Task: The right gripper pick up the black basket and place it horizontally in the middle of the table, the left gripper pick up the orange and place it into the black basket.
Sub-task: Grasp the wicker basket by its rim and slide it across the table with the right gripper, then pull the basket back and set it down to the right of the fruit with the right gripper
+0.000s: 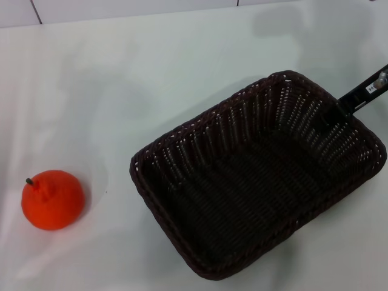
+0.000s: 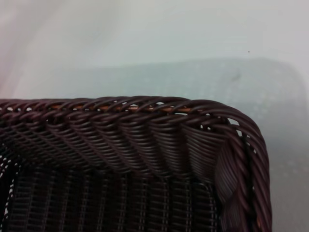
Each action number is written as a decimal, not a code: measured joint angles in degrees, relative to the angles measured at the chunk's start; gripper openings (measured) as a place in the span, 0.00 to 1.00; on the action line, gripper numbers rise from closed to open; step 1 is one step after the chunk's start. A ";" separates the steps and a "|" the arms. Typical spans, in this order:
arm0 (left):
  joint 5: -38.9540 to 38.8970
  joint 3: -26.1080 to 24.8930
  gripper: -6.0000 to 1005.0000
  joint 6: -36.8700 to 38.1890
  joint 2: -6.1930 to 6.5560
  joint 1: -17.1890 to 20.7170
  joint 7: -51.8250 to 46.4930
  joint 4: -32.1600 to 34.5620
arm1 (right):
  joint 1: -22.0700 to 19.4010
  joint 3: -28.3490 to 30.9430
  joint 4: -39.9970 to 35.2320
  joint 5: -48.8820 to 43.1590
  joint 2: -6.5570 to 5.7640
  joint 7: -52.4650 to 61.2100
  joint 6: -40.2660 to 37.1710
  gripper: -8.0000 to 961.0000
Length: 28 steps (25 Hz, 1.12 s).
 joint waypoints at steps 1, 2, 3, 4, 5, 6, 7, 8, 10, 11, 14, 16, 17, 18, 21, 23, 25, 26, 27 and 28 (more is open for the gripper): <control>0.00 0.05 0.88 0.20 0.00 -0.03 0.00 0.00 | -0.13 0.11 0.01 0.13 -0.06 0.00 0.02 0.35; 0.00 0.09 0.88 0.32 -0.01 -0.05 0.00 0.00 | -0.22 0.25 0.02 0.20 -0.12 0.00 0.04 0.31; 0.00 0.13 0.88 0.40 -0.03 -0.07 0.00 0.00 | -0.34 1.11 0.03 0.28 -0.18 -0.01 0.13 0.27; 0.00 0.15 0.88 0.41 -0.06 -0.07 0.00 0.03 | -0.40 1.99 0.03 0.34 -0.21 -0.03 0.11 0.22; 0.00 0.15 0.88 0.42 -0.08 -0.07 0.00 0.08 | -0.53 3.66 0.04 0.69 -0.27 -0.18 0.21 0.18; 0.00 0.16 0.88 0.42 -0.09 -0.07 0.00 0.12 | -0.66 5.31 0.05 1.17 -0.38 -0.37 0.23 0.18; 0.00 0.15 0.88 0.43 -0.09 -0.03 0.00 0.16 | -0.85 6.99 0.08 1.96 -0.55 -0.56 0.28 0.18; 0.00 0.14 0.88 0.43 -0.09 0.01 0.00 0.18 | -1.24 8.96 0.25 3.48 -0.85 -0.76 0.40 0.18; 0.00 0.10 0.88 0.44 -0.09 0.07 0.00 0.18 | -2.11 11.42 1.19 6.26 -1.58 -0.89 0.38 0.18; 0.00 0.09 0.88 0.45 -0.09 0.07 0.00 0.19 | -2.62 12.72 2.54 8.07 -2.24 -0.90 0.06 0.18; 0.00 0.08 0.88 0.46 -0.09 0.09 0.00 0.18 | -3.54 15.28 8.21 12.15 -4.04 -1.06 -1.47 0.18; 0.00 0.08 0.88 0.50 -0.08 0.02 0.00 0.19 | -4.26 16.25 11.66 14.14 -4.80 -1.38 -3.04 0.18; 0.00 0.08 0.88 0.53 -0.06 -0.04 0.00 0.18 | -4.61 16.69 12.76 14.93 -4.93 -1.45 -3.87 0.18; 0.00 0.08 0.88 0.55 -0.04 -0.11 0.00 0.18 | -4.99 17.16 13.68 15.56 -4.98 -1.47 -4.47 0.18; 0.00 0.08 0.88 0.55 0.05 -0.34 0.00 0.17 | -5.83 18.59 15.59 17.53 -4.80 -1.24 -6.15 0.18; 0.00 0.11 0.88 0.59 0.09 -0.48 0.00 0.17 | -6.10 19.84 16.97 18.56 -4.56 -0.88 -7.27 0.18; 0.00 0.23 0.88 0.68 0.09 -0.59 0.00 0.17 | -6.20 21.00 18.62 19.64 -4.15 -0.63 -8.66 0.18; 0.00 0.32 0.88 0.75 0.09 -0.64 0.00 0.17 | -6.19 21.35 19.38 20.12 -3.89 -0.45 -9.31 0.18; 0.00 0.39 0.88 0.82 0.09 -0.68 0.00 0.17 | -6.17 21.46 19.82 20.52 -3.57 -0.22 -10.12 0.18; 0.00 0.40 0.88 0.88 0.09 -0.70 0.00 0.17 | -6.11 21.49 20.16 20.88 -3.17 0.11 -11.02 0.18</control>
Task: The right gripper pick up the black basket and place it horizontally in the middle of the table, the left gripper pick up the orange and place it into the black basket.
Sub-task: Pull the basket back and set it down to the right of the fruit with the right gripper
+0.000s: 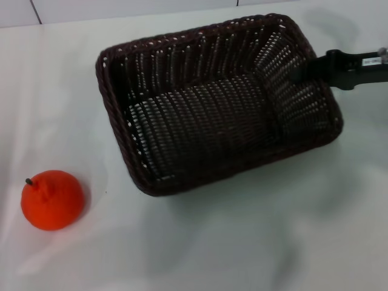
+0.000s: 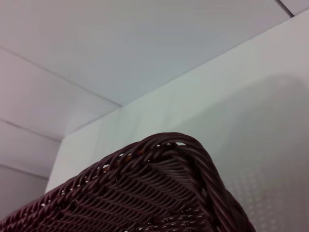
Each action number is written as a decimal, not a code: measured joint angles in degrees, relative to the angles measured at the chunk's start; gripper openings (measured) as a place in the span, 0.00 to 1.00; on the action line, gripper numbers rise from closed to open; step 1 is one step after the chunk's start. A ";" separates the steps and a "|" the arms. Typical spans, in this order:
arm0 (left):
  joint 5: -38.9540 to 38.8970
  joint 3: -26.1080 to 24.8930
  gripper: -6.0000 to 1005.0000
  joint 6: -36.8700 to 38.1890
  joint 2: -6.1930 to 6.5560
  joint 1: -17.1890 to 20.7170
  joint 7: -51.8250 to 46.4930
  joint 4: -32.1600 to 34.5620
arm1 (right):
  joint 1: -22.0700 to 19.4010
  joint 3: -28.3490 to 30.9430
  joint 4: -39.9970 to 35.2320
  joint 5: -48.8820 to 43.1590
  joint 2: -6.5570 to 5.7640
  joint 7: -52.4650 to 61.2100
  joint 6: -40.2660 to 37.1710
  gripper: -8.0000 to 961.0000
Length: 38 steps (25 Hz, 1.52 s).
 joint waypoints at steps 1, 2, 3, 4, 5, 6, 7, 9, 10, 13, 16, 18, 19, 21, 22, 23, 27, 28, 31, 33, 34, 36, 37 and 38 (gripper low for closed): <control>0.00 0.03 0.88 0.10 0.00 -0.02 0.00 0.00 | 0.08 -0.11 0.18 0.23 0.43 0.32 -0.79 0.18; 0.00 0.05 0.88 0.15 0.00 -0.02 0.00 0.00 | 0.17 -0.21 0.27 0.34 0.86 0.57 -1.53 0.18; 0.00 0.07 0.88 0.19 0.00 -0.03 0.00 0.00 | 0.25 -0.31 0.37 0.39 1.32 0.81 -2.17 0.18; 0.00 0.10 0.88 0.19 0.00 -0.03 0.00 0.00 | 0.40 -0.31 0.49 0.40 1.86 1.29 -2.97 0.18; 0.00 0.10 0.88 0.19 0.00 -0.02 0.00 0.00 | 0.50 -0.22 0.62 0.41 2.30 1.79 -3.63 0.18; 0.00 0.12 0.88 0.19 0.00 0.00 0.00 0.00 | 0.60 -0.11 0.74 0.44 2.72 2.36 -4.22 0.18; 0.00 0.12 0.89 0.19 0.00 0.08 0.00 0.00 | 0.69 -0.05 0.81 0.46 3.06 2.78 -4.61 0.18; 0.00 0.13 0.88 0.23 0.00 0.16 0.00 0.00 | 0.92 -0.15 0.86 0.52 3.88 3.93 -5.74 0.19; 0.00 0.13 0.88 0.28 0.00 0.23 0.00 0.00 | 0.98 -0.20 0.87 0.53 4.20 4.42 -6.30 0.19; 0.00 0.13 0.88 0.30 0.00 0.39 0.00 0.00 | 1.02 0.11 0.95 0.54 5.05 5.11 -7.31 0.20; 0.00 0.13 0.88 0.30 0.00 0.47 0.00 0.00 | 0.96 0.76 0.99 0.76 5.49 5.21 -7.82 0.21; 0.00 0.12 0.88 0.31 -0.03 0.52 0.00 0.00 | 0.74 1.00 1.04 1.34 5.78 5.24 -7.91 0.22; 0.00 0.12 0.88 0.33 -0.04 0.55 0.00 0.00 | 0.66 1.00 1.07 1.60 5.88 5.24 -7.94 0.22; 0.07 0.12 0.88 0.35 -0.05 0.57 0.00 0.00 | 0.50 0.99 1.34 2.06 6.07 5.25 -8.12 0.23; 0.13 0.12 0.88 0.35 -0.06 0.57 0.00 0.00 | 0.44 0.95 1.52 2.15 6.09 5.24 -8.26 0.24; 0.20 0.12 0.88 0.36 -0.07 0.58 0.00 0.00 | 0.42 0.95 1.63 2.16 6.10 5.24 -8.31 0.24; 0.37 0.13 0.88 0.46 -0.09 0.48 0.00 0.00 | 0.40 1.03 1.73 2.20 6.12 5.21 -8.51 0.29; 0.43 0.18 0.88 0.52 -0.08 0.46 0.00 0.00 | 0.40 1.04 1.73 2.20 6.13 5.20 -8.51 0.34; 0.59 0.96 0.88 0.92 0.00 0.75 -0.05 -0.02 | 0.36 1.06 1.74 2.20 6.00 5.17 -8.43 0.47; 0.65 2.86 0.88 1.14 0.15 1.37 -0.22 -0.39 | 0.30 1.08 1.74 2.20 5.77 5.17 -8.41 0.55; 0.66 4.08 0.88 1.19 0.31 1.79 -0.39 -0.63 | 0.26 1.09 1.67 2.20 5.69 5.17 -8.41 0.59; 0.72 8.01 0.88 1.74 0.67 3.18 -1.49 -2.02 | 0.15 1.28 1.13 2.20 5.44 5.18 -8.39 0.66; 0.71 10.00 0.88 2.20 0.81 3.88 -2.11 -3.08 | 0.05 1.65 0.76 2.22 5.28 5.04 -8.39 0.70; 0.71 11.74 0.88 2.69 0.91 4.59 -2.61 -4.07 | -0.05 2.12 0.40 2.36 5.11 4.78 -8.43 0.71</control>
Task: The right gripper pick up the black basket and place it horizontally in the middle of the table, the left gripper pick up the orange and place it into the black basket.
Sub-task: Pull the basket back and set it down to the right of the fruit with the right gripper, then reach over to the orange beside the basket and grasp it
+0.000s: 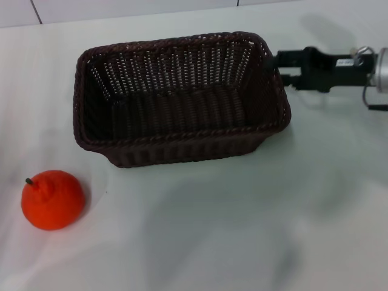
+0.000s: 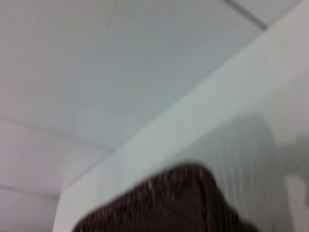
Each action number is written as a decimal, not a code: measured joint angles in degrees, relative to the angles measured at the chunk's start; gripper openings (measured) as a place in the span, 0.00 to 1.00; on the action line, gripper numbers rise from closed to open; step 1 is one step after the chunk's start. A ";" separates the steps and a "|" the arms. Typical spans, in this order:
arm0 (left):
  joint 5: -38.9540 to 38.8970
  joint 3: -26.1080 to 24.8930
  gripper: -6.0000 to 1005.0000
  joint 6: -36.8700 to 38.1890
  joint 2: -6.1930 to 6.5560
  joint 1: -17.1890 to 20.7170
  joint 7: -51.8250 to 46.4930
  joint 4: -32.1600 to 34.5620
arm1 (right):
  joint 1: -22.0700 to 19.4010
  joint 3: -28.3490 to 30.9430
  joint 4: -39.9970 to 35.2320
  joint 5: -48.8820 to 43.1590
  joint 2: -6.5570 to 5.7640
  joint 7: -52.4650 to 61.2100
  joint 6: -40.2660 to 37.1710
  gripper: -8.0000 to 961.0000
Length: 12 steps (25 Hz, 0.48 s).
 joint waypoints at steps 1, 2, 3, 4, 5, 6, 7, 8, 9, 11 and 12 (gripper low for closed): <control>0.00 2.90 0.88 1.08 0.22 1.20 -0.78 -1.61 | -0.15 0.46 -0.33 0.39 -0.20 -0.37 -0.09 0.72; 0.02 6.14 0.88 2.33 0.66 2.55 -1.45 -2.97 | -0.32 0.81 -0.71 1.11 -0.45 -0.91 -0.29 0.72; 0.10 8.15 0.87 2.96 1.09 3.24 -1.75 -3.48 | -0.48 0.96 -1.07 2.14 -0.68 -1.57 -0.57 0.73; 0.26 10.47 0.87 3.78 1.66 4.19 -2.06 -3.86 | -0.67 0.98 -1.32 3.30 -0.97 -2.35 -1.24 0.73; 0.80 12.78 0.87 4.20 2.48 4.84 -2.28 -3.90 | -0.83 0.98 -1.52 4.41 -1.24 -3.04 -1.86 0.73; 1.47 14.77 0.87 4.59 3.36 5.54 -2.53 -3.79 | -0.91 1.00 -1.57 5.43 -1.44 -3.66 -2.95 0.73; 2.40 16.50 0.87 4.87 4.27 6.08 -2.84 -3.66 | -0.93 1.01 -1.62 6.95 -1.72 -4.57 -4.84 0.73; 3.63 18.04 0.86 5.27 5.09 6.57 -3.40 -3.52 | -0.93 1.01 -1.62 6.95 -1.72 -4.57 -4.84 0.73; 4.84 19.39 0.86 5.63 5.85 7.00 -4.01 -3.44 | -0.87 1.01 -1.63 7.68 -1.78 -5.22 -6.20 0.73; 8.02 20.90 0.85 6.29 6.94 7.73 -5.37 -3.43 | -0.53 0.89 -1.63 8.83 -1.79 -6.19 -8.46 0.73; 9.42 21.19 0.85 6.65 7.30 7.93 -6.02 -3.41 | -0.37 0.80 -1.63 9.36 -1.79 -6.69 -9.28 0.73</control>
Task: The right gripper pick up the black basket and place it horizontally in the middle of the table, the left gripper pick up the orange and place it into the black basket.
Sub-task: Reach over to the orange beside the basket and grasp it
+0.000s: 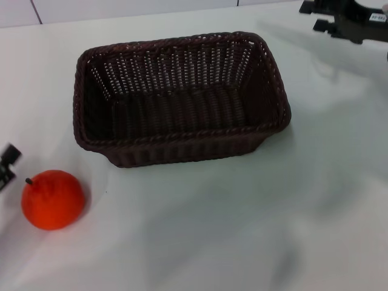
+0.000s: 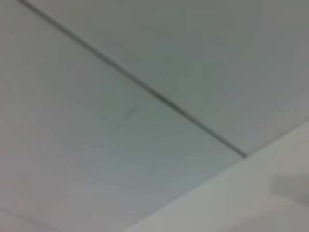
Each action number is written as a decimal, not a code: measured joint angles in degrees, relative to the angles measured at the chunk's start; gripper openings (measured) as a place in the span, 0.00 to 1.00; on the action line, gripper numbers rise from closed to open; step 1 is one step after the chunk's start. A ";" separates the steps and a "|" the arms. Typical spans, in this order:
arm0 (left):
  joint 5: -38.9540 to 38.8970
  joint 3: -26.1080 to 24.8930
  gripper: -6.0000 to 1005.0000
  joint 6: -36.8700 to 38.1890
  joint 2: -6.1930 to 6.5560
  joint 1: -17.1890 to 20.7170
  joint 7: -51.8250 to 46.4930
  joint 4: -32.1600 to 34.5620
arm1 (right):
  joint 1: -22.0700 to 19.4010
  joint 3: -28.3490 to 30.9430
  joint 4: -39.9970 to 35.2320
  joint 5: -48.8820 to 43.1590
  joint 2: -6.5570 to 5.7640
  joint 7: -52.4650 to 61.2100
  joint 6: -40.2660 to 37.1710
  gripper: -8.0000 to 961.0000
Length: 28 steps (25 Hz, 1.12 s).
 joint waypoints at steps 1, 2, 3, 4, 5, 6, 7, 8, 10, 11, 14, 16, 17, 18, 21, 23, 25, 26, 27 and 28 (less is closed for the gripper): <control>1.48 0.13 0.84 0.50 0.27 0.21 -0.63 0.02 | 0.21 -0.11 0.00 0.55 0.01 -0.57 -0.75 0.73; 3.20 0.24 0.84 1.12 0.49 0.41 -1.41 0.04 | 0.44 -0.20 0.09 1.03 0.08 -1.13 -1.39 0.73; 4.34 0.25 0.83 1.66 0.62 0.55 -1.89 0.04 | 0.74 -0.25 0.23 1.29 0.16 -1.65 -1.93 0.73; 5.26 0.26 0.83 2.11 0.63 0.65 -2.17 0.04 | 1.06 -0.27 0.35 1.45 0.23 -2.13 -2.35 0.73; 6.02 0.26 0.83 2.54 0.64 0.74 -2.41 0.05 | 1.31 -0.28 0.37 1.47 0.32 -2.41 -2.62 0.73; 6.61 0.25 0.82 3.10 0.58 0.86 -2.47 0.05 | 1.57 -0.29 0.37 1.49 0.43 -2.68 -2.85 0.73; 6.89 0.26 0.82 3.42 0.51 0.91 -2.49 0.04 | 1.76 -0.29 0.37 1.50 0.52 -2.85 -3.03 0.73; 7.35 0.29 0.82 4.23 0.37 0.99 -2.49 0.04 | 1.97 -0.28 0.38 1.50 0.65 -3.13 -3.19 0.73; 8.09 0.31 0.81 5.70 0.17 0.99 -2.50 0.04 | 2.27 -0.17 0.66 1.82 1.02 -3.98 -3.54 0.72; 8.51 0.35 0.80 6.45 0.07 0.96 -2.51 0.03 | 2.29 -0.19 0.67 2.08 1.17 -4.20 -3.59 0.72; 9.82 0.37 0.76 7.87 -0.18 0.71 -2.53 -0.05 | 2.30 -0.32 0.69 2.73 1.40 -4.74 -3.74 0.72; 11.21 0.39 0.72 7.96 -0.05 0.49 -2.61 -0.23 | 2.31 -0.19 0.73 3.11 1.62 -5.34 -4.02 0.72; 11.81 0.40 0.70 7.86 0.12 0.35 -2.87 -0.33 | 2.32 -0.16 0.73 3.28 1.73 -5.54 -4.15 0.72; 12.28 0.40 0.68 7.76 0.33 0.21 -3.19 -0.42 | 2.32 -0.18 0.74 3.41 1.83 -5.63 -4.31 0.72; 12.69 0.38 0.54 7.66 0.52 0.01 -3.91 -0.67 | 2.32 -0.39 0.76 3.73 2.00 -5.83 -4.59 0.72; 12.72 0.26 0.44 7.66 0.42 -0.03 -3.93 -0.96 | 2.32 -0.38 0.77 3.75 2.08 -6.12 -4.62 0.72; 12.73 0.26 0.38 7.65 0.31 -0.07 -3.94 -1.22 | 2.32 -0.25 0.78 3.77 2.13 -6.44 -4.64 0.72; 12.74 0.28 0.35 7.62 0.29 -0.09 -3.94 -1.30 | 2.32 -0.17 0.78 3.78 2.16 -6.51 -4.66 0.72; 12.75 0.30 0.32 7.47 0.28 -0.11 -3.94 -1.38 | 2.32 -0.14 0.78 3.79 2.16 -6.54 -4.68 0.72; 12.75 0.30 0.29 7.13 0.28 -0.13 -3.94 -1.41 | 2.32 -0.10 0.78 3.79 2.16 -6.58 -4.71 0.72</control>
